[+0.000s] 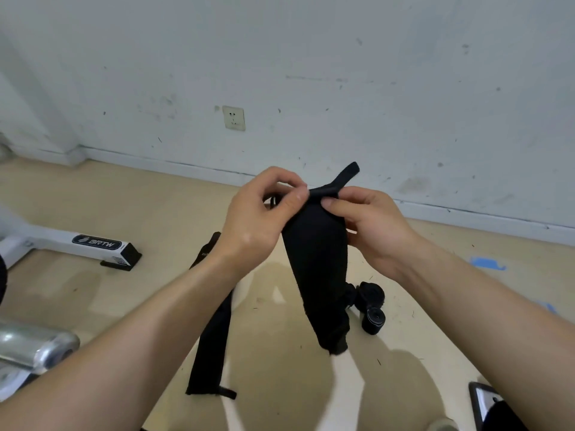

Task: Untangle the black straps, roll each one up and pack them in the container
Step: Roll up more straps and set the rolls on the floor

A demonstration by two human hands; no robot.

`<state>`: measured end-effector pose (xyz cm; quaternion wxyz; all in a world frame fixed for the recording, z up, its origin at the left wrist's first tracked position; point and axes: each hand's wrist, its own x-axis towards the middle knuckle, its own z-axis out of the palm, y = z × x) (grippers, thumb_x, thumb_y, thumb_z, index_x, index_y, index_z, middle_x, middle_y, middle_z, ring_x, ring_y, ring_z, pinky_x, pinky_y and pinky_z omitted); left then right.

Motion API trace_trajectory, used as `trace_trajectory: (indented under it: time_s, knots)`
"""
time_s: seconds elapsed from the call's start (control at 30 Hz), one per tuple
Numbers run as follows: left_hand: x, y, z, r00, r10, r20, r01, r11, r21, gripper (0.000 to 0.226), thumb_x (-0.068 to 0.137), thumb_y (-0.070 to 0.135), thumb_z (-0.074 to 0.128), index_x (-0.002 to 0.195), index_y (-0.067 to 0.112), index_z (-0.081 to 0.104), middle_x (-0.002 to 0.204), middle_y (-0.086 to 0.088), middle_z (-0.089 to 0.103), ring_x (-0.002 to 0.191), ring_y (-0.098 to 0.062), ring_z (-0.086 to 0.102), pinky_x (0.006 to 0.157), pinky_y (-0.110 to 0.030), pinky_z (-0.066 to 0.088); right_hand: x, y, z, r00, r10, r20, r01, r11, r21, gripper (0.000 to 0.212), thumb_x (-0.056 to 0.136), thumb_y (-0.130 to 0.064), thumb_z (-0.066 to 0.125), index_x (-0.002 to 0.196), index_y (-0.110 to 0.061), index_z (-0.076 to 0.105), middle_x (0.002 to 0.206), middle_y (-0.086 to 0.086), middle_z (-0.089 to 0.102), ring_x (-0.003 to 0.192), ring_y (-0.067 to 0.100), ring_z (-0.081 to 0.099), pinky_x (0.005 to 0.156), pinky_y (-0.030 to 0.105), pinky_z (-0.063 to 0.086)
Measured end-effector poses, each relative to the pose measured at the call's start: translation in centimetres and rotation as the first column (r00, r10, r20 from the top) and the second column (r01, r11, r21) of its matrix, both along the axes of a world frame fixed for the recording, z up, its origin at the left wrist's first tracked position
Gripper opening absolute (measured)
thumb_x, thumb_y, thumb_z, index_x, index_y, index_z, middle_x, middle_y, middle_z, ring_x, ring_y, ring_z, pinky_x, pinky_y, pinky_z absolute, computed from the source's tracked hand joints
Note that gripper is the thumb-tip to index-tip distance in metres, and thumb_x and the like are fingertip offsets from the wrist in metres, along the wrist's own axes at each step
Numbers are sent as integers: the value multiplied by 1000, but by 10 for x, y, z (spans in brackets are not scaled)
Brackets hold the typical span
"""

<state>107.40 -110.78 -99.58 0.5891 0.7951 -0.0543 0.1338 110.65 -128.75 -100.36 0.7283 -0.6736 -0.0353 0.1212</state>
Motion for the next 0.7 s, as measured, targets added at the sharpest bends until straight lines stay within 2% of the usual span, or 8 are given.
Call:
trace_trajectory:
  time_s: [0.07, 0.13, 0.2, 0.33, 0.5, 0.6, 0.7]
  knots:
    - [3, -1, -2, 997, 73, -15, -74, 995, -65, 10, 97, 22, 71, 88, 26, 73, 81, 12, 71, 81, -8, 66, 79, -42, 59, 1, 2, -1, 1000, 0, -7, 0, 1000, 10, 18, 94, -9, 67, 111, -7, 74, 104, 12, 76, 86, 15, 68, 73, 29, 54]
    - [4, -3, -3, 991, 116, -68, -125, 980, -153, 10, 95, 24, 74, 85, 21, 75, 80, 8, 74, 83, -15, 71, 85, -49, 61, 0, 4, -1, 1000, 1, -18, 0, 1000, 22, 20, 94, -7, 66, 112, -6, 73, 109, 14, 75, 88, 16, 68, 73, 29, 55]
    - [5, -4, -4, 981, 154, -115, -176, 961, -213, 14, 93, 28, 75, 83, 19, 77, 82, 1, 77, 85, -22, 74, 88, -53, 60, -2, 6, -2, 1000, 8, -31, -7, 999, 33, 17, 94, -7, 66, 110, -5, 72, 101, 12, 75, 85, 16, 67, 69, 27, 54]
    - [5, -4, -4, 958, 180, -223, -248, 912, -327, 15, 89, 28, 80, 81, 15, 78, 83, -3, 77, 85, -24, 74, 92, -50, 60, -9, 10, -2, 999, 39, -32, -37, 998, 49, 6, 96, -13, 67, 96, -11, 72, 89, 1, 74, 77, 12, 67, 64, 21, 53]
    - [1, -5, -5, 948, 146, -282, -249, 895, -371, 12, 84, 24, 85, 84, 14, 78, 90, -10, 78, 90, -29, 74, 95, -53, 58, -14, 13, -2, 1000, -9, -9, 10, 999, 34, 20, 98, -25, 65, 84, -11, 69, 85, 2, 72, 73, 11, 67, 63, 21, 53]
    - [-1, -5, -5, 948, 142, -284, -245, 897, -369, 13, 84, 23, 85, 88, 15, 75, 93, -9, 79, 89, -30, 75, 89, -47, 61, -17, 15, -2, 999, -39, -10, 40, 999, 27, 21, 98, -26, 65, 83, -12, 71, 84, 2, 72, 73, 11, 67, 63, 21, 53]
    - [-5, -5, -4, 945, 59, -320, -188, 903, -387, 11, 88, 21, 80, 91, 13, 73, 88, -5, 78, 78, -20, 74, 68, -32, 60, -17, 14, -3, 997, -73, 12, 73, 997, -4, 23, 98, -28, 66, 88, -8, 74, 87, 6, 74, 77, 13, 68, 72, 27, 54]
